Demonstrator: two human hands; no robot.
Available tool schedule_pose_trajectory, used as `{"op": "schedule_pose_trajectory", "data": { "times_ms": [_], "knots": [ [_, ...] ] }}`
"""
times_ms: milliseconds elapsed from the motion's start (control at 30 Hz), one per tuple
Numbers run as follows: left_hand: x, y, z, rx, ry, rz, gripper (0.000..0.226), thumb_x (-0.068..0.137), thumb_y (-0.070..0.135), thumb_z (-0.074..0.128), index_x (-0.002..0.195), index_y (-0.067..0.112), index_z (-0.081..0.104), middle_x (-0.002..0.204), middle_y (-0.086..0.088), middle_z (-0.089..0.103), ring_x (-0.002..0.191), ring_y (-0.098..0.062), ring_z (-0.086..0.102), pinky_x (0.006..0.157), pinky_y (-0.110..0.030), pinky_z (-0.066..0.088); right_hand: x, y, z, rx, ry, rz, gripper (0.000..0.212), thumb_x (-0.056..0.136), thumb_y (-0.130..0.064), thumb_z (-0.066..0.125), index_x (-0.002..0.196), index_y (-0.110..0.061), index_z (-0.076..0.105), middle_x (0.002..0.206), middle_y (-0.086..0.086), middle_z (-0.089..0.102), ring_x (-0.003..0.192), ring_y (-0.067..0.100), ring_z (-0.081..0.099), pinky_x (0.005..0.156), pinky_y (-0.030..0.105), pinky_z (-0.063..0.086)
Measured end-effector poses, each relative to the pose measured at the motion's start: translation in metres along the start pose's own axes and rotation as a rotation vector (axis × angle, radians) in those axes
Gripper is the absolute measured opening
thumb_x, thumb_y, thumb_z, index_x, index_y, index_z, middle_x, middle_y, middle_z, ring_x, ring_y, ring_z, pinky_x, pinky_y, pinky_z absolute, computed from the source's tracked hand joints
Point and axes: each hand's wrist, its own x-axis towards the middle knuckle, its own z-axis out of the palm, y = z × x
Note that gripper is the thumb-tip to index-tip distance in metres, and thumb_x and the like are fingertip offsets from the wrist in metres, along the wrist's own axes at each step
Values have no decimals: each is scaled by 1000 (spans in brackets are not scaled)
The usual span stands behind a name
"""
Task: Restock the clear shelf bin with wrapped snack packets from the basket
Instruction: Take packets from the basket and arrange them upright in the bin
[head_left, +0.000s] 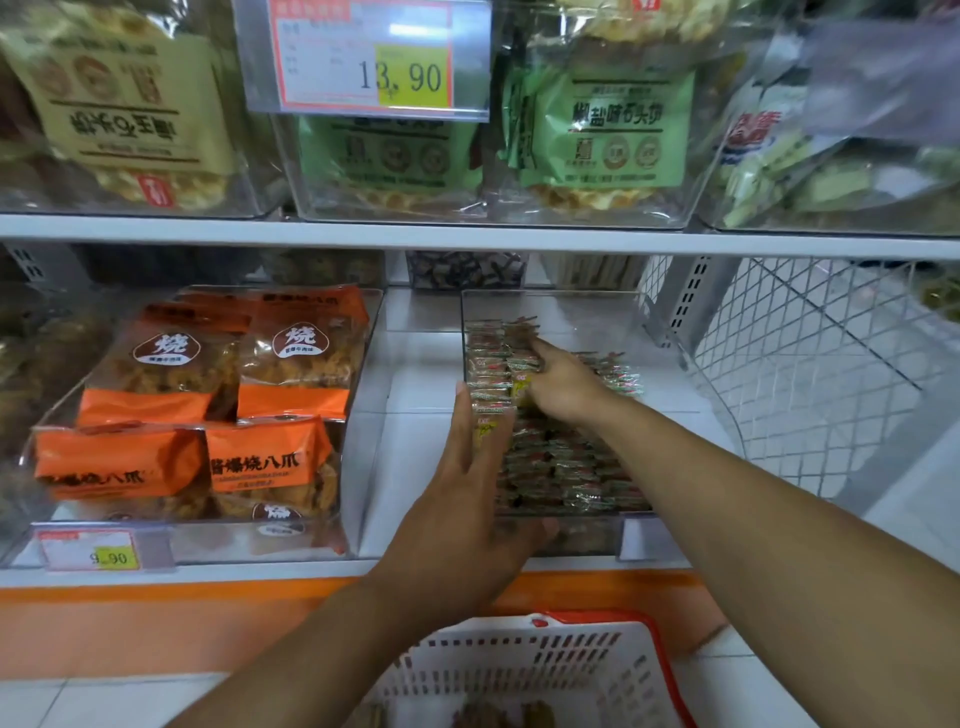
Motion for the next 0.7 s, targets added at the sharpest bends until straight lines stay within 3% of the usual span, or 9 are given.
{"op": "schedule_pose_trajectory", "data": {
  "times_ms": [67, 100, 167, 267, 333, 433, 567, 633, 700],
  "knots": [
    [0, -2, -1, -11, -11, -13, 99, 86, 51, 70, 154, 55, -1, 151, 34, -43, 145, -6, 35, 93, -21, 48, 1, -3, -1, -122, -30, -5, 75, 91, -10, 52, 160, -24, 24, 146, 16, 52, 87, 18, 63, 59, 27, 45],
    [0, -2, -2, -21, -17, -12, 98, 86, 50, 70, 156, 52, 2, 150, 34, -43, 147, -7, 32, 98, -23, 46, 1, -5, -1, -192, -47, -6, 74, 92, -13, 50, 160, -20, 21, 151, 18, 46, 100, 24, 63, 66, 26, 45],
    [1, -2, -3, -35, -26, 2, 96, 86, 47, 71, 157, 50, 6, 151, 32, -43, 150, -8, 27, 106, -25, 44, 0, -7, -1, -285, -78, 7, 73, 94, -16, 47, 161, -15, 16, 161, 18, 32, 132, 34, 49, 88, 28, 44],
    [0, -2, -5, -29, -9, 38, 91, 87, 41, 74, 151, 58, 12, 148, 37, -43, 150, -5, 24, 100, -12, 40, -2, -10, -3, -377, -99, 22, 73, 98, -23, 50, 161, -16, 13, 165, 17, 23, 147, 35, 32, 114, 35, 34],
    [-1, 0, -5, -43, 20, 38, 86, 87, 38, 74, 150, 58, 19, 144, 44, -40, 149, -3, 25, 91, -5, 36, -6, -10, -6, -410, -84, 14, 79, 97, -28, 59, 161, -20, 14, 162, 17, 27, 143, 37, 37, 115, 36, 36],
    [-4, 2, -5, -61, 79, 58, 74, 86, 35, 71, 148, 49, 34, 142, 55, -28, 153, -4, 19, 90, -1, 29, -18, -10, -9, -369, -10, -24, 89, 92, -31, 72, 161, -22, 17, 160, 15, 30, 140, 35, 42, 115, 34, 35],
    [-11, 3, -2, -12, 141, 82, 66, 85, 36, 70, 141, 49, 37, 145, 53, -19, 148, -1, 26, 86, 6, 26, -45, -14, -15, -270, 109, -86, 76, 91, -13, 70, 157, -20, 31, 155, 13, 37, 135, 32, 48, 113, 31, 39],
    [-18, 5, 0, -5, 247, 82, 52, 87, 25, 72, 131, 42, 49, 153, 44, 9, 141, 1, 33, 92, 3, 34, -66, -21, -15, -110, 312, -157, 53, 92, -3, 62, 142, -18, 52, 141, 11, 51, 122, 25, 57, 106, 28, 45],
    [-28, 8, 4, -30, 398, 65, 33, 85, 12, 72, 112, 26, 61, 136, 16, 52, 125, -7, 49, 95, -14, 43, -97, -30, -7, 87, 582, -360, 30, 91, 2, 56, 113, -15, 67, 115, 5, 64, 103, 14, 61, 92, 26, 51]
  ]
}}
